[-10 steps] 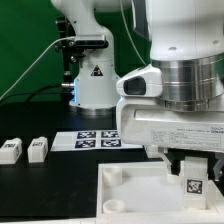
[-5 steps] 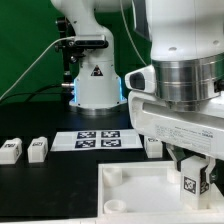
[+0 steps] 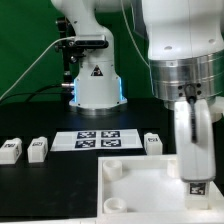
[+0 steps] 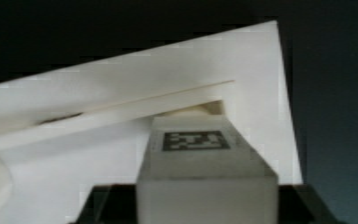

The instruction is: Assemble one leg

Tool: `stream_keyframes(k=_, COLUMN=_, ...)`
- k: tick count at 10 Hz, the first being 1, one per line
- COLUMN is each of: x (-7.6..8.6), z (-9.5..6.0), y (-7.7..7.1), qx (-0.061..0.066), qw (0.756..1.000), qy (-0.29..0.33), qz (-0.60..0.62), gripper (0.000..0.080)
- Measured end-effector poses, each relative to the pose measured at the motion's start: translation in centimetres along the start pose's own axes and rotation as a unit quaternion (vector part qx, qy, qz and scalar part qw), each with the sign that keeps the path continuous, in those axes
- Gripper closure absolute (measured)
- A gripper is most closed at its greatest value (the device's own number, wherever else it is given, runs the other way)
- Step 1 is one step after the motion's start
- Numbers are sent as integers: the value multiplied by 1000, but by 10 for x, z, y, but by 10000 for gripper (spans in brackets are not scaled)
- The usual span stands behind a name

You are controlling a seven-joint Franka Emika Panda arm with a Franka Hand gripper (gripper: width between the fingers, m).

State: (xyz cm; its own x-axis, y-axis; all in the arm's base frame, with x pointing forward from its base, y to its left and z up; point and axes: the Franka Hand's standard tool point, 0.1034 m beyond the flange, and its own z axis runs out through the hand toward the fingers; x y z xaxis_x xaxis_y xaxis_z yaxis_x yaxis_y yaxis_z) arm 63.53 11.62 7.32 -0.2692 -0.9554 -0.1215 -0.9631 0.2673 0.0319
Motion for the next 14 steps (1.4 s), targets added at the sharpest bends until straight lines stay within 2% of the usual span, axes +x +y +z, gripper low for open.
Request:
stream_keyframes(k=2, x=0, z=-1, y=0, qx=2, qw=999, qy=2, qz=49, gripper=506)
stream_keyframes(k=4, x=1, z=-1, y=0, qx=3, qw=999, qy=7, qz=43, gripper=505)
stream_keyframes(k=5, x=0, z=0, y=1, qx=3, qw=999, qy=7, qz=38, gripper=326)
stream_keyframes(k=6, x=0, z=0, y=1, qx=3, qw=999, qy=7, qz=37, gripper=326)
stream_keyframes(k=7, x=0, z=0, y=1, qx=3, qw=999, qy=7, qz=37, gripper=211)
stream_keyframes(k=8, x=-2, z=0, y=2, qx=3, qw=999, qy=7, qz=36, gripper=162)
stream_keyframes(k=9, x=-10, z=-7, y=4, qx=13, qw=999, qy=1, qz=32, gripper=154)
stream_keyframes(k=11, x=-23, z=-26, y=13, qx=17, qw=999, qy=-11, qz=29, gripper=150)
stream_keyframes(k=14, x=-23, z=-25, y=13, qx=17, qw=999, qy=-11, qz=27, gripper=150)
